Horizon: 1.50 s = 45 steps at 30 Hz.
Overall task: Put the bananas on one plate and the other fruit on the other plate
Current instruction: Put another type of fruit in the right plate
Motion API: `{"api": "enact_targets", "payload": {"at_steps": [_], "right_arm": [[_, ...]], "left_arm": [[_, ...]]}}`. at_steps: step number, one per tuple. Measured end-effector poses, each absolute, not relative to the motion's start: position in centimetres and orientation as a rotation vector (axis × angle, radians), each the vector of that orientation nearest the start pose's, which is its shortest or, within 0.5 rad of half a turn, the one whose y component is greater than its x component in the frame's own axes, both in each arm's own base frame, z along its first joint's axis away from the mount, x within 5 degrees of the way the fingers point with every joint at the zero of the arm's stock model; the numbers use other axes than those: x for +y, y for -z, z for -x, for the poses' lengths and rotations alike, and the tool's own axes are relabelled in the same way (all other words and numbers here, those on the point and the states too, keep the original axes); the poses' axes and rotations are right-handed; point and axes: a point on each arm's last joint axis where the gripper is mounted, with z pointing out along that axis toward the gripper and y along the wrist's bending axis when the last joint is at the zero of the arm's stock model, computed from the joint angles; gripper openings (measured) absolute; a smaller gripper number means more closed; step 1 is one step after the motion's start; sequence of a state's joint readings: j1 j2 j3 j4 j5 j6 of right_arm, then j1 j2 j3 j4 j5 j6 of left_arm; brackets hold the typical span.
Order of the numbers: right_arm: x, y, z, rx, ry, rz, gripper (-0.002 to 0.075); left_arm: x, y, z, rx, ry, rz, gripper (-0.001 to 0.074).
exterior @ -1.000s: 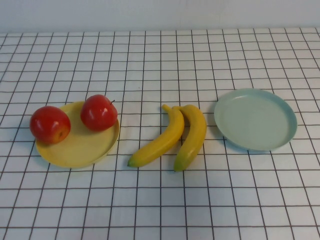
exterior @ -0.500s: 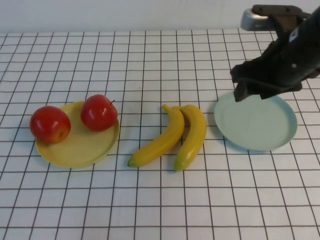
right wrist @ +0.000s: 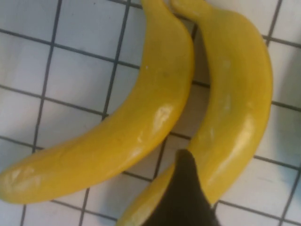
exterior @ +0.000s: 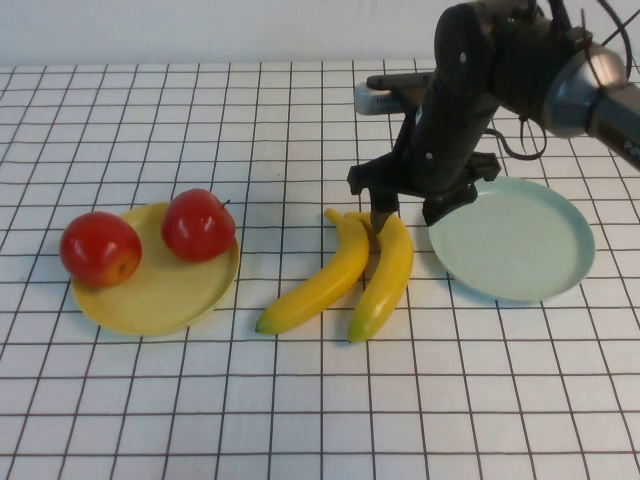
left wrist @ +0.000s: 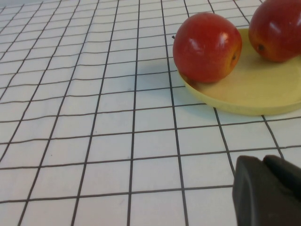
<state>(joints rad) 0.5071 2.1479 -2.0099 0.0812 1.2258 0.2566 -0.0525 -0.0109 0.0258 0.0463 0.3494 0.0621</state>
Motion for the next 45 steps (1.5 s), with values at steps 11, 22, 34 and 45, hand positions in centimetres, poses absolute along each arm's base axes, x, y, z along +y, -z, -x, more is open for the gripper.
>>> {"api": "enact_targets", "payload": {"at_steps": [11, 22, 34, 45], "right_arm": [[23.9, -20.7, -41.5, 2.984, -0.232, 0.299, 0.0484], [24.2, -20.2, -41.9, 2.982, -0.236, 0.300, 0.0333], [18.7, -30.6, -41.2, 2.735, -0.170, 0.323, 0.0333], [9.4, -25.8, -42.7, 2.921, -0.079, 0.214, 0.0333]], "left_arm": [[-0.1, -17.4, -5.3, 1.843, -0.052, -0.135, -0.0001], [-0.1, -17.4, -5.3, 1.843, -0.052, -0.135, -0.0001], [-0.1, -17.4, -5.3, 1.843, -0.052, -0.135, -0.0001], [-0.1, -17.4, -5.3, 1.843, -0.052, -0.135, -0.0001]]}}
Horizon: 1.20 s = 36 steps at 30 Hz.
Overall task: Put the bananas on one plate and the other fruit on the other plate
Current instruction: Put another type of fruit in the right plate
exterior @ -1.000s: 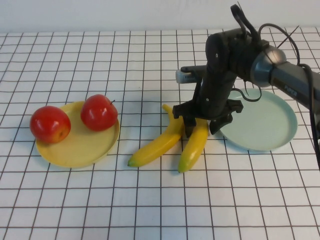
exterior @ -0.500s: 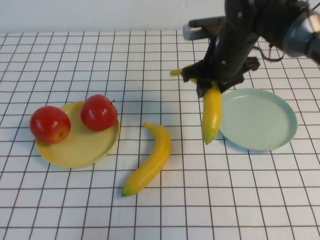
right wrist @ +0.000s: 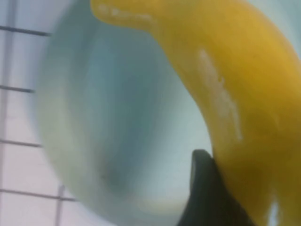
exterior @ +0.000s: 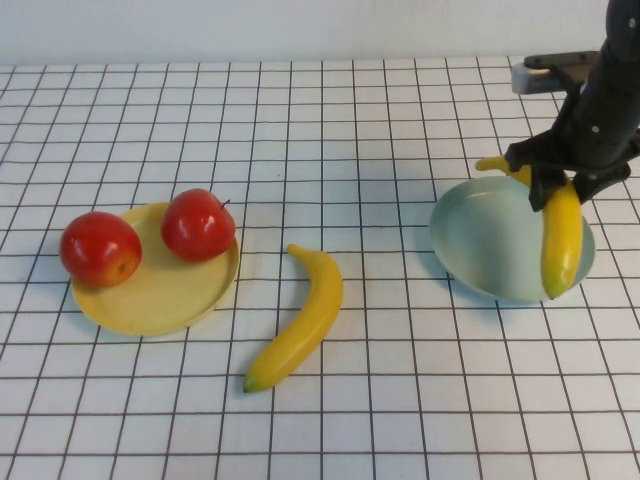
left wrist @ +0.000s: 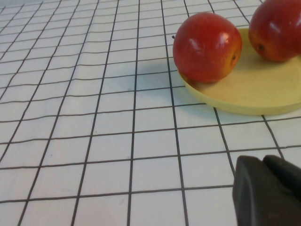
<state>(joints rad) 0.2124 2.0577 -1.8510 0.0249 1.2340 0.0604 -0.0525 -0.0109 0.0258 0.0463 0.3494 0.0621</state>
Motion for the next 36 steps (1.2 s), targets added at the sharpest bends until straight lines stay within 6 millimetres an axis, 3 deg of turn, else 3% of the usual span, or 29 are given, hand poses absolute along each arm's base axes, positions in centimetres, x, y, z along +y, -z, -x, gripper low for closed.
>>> {"api": "enact_targets", "payload": {"at_steps": [5, 12, 15, 18, 22, 25, 29, 36], "right_arm": [[7.7, -23.4, -43.7, 2.972, -0.034, 0.215, 0.0356], [7.7, -19.9, -44.5, 3.043, -0.012, 0.251, 0.0457], [8.0, -20.5, -44.6, 3.023, -0.058, 0.236, 0.0464], [9.1, -23.2, -44.8, 2.945, -0.107, 0.234, 0.0466], [12.9, -27.3, -44.3, 2.816, -0.156, 0.283, 0.0467], [16.9, -28.6, -43.0, 2.776, -0.182, 0.334, 0.0467], [21.4, -27.6, -41.3, 2.802, -0.209, 0.392, 0.0468], [26.7, -23.9, -39.4, 2.899, -0.271, 0.420, 0.0468]], "left_arm": [[-0.1, -17.4, -5.3, 1.843, -0.052, -0.135, -0.0001], [-0.1, -17.4, -5.3, 1.843, -0.052, -0.135, -0.0001], [-0.1, -17.4, -5.3, 1.843, -0.052, -0.135, -0.0001], [-0.1, -17.4, -5.3, 1.843, -0.052, -0.135, -0.0001], [-0.1, -17.4, -5.3, 1.843, -0.052, -0.135, -0.0001], [-0.1, -17.4, -5.3, 1.843, -0.052, -0.135, -0.0001], [-0.1, -17.4, -5.3, 1.843, -0.052, -0.135, -0.0001], [-0.1, -17.4, -5.3, 1.843, -0.052, -0.135, -0.0001]]}}
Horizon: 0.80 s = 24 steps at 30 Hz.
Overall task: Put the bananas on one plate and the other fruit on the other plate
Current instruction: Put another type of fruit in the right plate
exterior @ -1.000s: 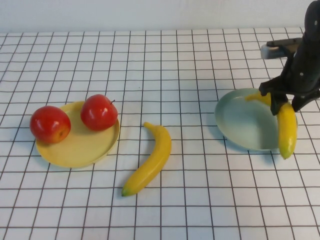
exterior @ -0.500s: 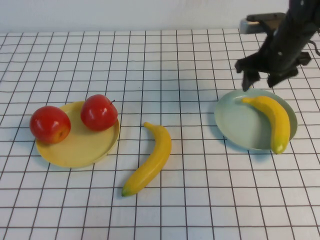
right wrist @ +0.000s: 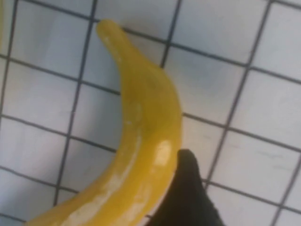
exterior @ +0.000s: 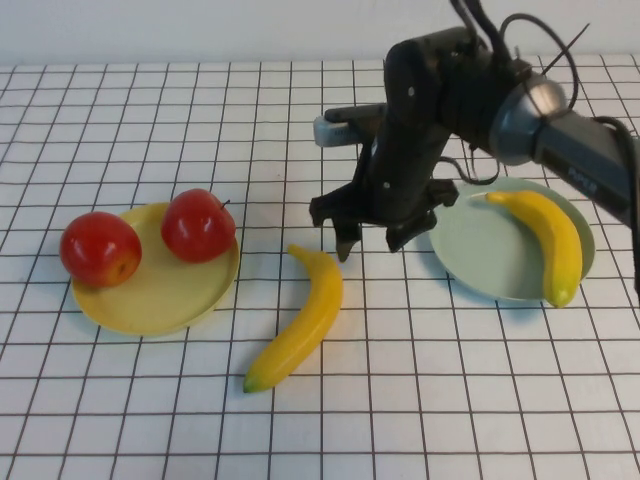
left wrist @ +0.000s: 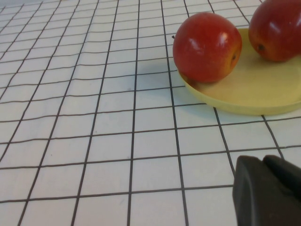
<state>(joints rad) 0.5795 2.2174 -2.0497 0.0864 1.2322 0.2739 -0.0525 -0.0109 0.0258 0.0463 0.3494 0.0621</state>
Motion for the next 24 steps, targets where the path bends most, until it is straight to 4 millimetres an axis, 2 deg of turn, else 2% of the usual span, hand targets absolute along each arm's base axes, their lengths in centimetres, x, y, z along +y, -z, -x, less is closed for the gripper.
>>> {"api": "enact_targets", "payload": {"at_steps": [5, 10, 21, 24], "right_arm": [[28.9, -22.6, -38.2, 2.948, -0.315, 0.410, 0.0468], [30.1, -21.2, -37.7, 2.991, -0.337, 0.394, 0.0468], [31.0, -18.7, -37.6, 3.046, -0.362, 0.378, 0.0463], [31.0, -18.7, -37.7, 3.042, -0.367, 0.377, 0.0405]], "left_arm": [[-0.1, -17.4, -5.3, 1.843, -0.052, -0.135, -0.0001], [-0.1, -17.4, -5.3, 1.843, -0.052, -0.135, -0.0001], [-0.1, -17.4, -5.3, 1.843, -0.052, -0.135, -0.0001], [-0.1, -17.4, -5.3, 1.843, -0.052, -0.135, -0.0001]]}}
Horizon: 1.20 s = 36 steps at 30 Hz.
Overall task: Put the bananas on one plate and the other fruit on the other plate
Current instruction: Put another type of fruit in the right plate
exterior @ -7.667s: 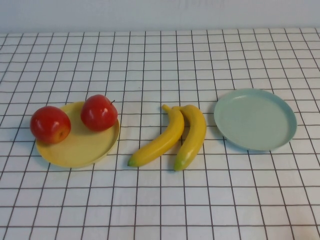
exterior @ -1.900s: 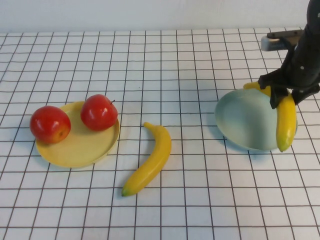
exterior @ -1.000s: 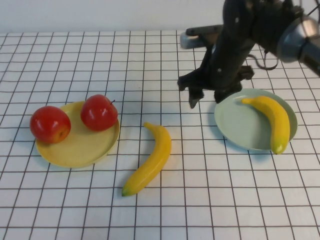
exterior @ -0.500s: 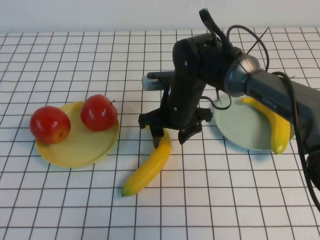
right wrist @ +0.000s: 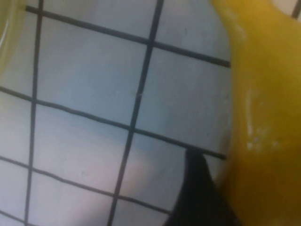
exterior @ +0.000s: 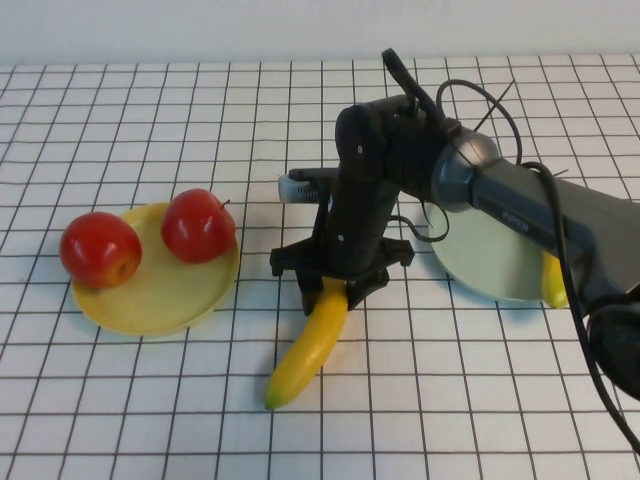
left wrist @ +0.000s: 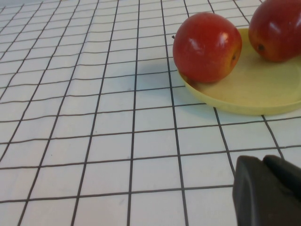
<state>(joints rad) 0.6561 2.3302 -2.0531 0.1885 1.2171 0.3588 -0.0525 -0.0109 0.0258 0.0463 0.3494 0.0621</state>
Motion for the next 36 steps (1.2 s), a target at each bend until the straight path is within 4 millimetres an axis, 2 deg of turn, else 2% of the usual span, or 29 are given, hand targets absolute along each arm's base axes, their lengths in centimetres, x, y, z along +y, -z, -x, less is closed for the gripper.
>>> {"api": "enact_targets", "payload": {"at_steps": [3, 6, 9, 12, 16, 21, 28, 32, 36], "right_arm": [[31.0, -19.0, -37.8, 3.025, -0.359, 0.403, 0.0314], [30.8, -19.9, -38.1, 2.971, -0.321, 0.490, 0.0317], [30.1, -22.2, -38.6, 2.888, -0.305, 0.560, 0.0317], [28.5, -24.4, -39.3, 2.829, -0.302, 0.571, 0.0317], [25.2, -26.0, -41.0, 2.787, -0.259, 0.551, 0.0317], [21.2, -26.2, -43.1, 2.764, -0.189, 0.576, 0.0317], [17.2, -26.1, -44.9, 2.751, -0.063, 0.581, 0.0317], [15.9, -24.5, -45.8, 2.781, -0.038, 0.581, 0.0325], [15.7, -22.6, -46.3, 2.819, -0.016, 0.592, 0.0421]], "left_arm": [[-0.1, -17.4, -5.3, 1.843, -0.052, -0.135, -0.0001], [-0.1, -17.4, -5.3, 1.843, -0.052, -0.135, -0.0001], [-0.1, -17.4, -5.3, 1.843, -0.052, -0.135, -0.0001], [-0.1, -17.4, -5.3, 1.843, -0.052, -0.135, -0.0002], [-0.1, -17.4, -5.3, 1.843, -0.052, -0.135, -0.0001], [-0.1, -17.4, -5.3, 1.843, -0.052, -0.135, -0.0001], [-0.1, -17.4, -5.3, 1.843, -0.052, -0.135, -0.0001], [-0.1, -17.4, -5.3, 1.843, -0.052, -0.135, -0.0001], [-0.1, -17.4, -5.3, 1.843, -0.052, -0.135, -0.0001]]}}
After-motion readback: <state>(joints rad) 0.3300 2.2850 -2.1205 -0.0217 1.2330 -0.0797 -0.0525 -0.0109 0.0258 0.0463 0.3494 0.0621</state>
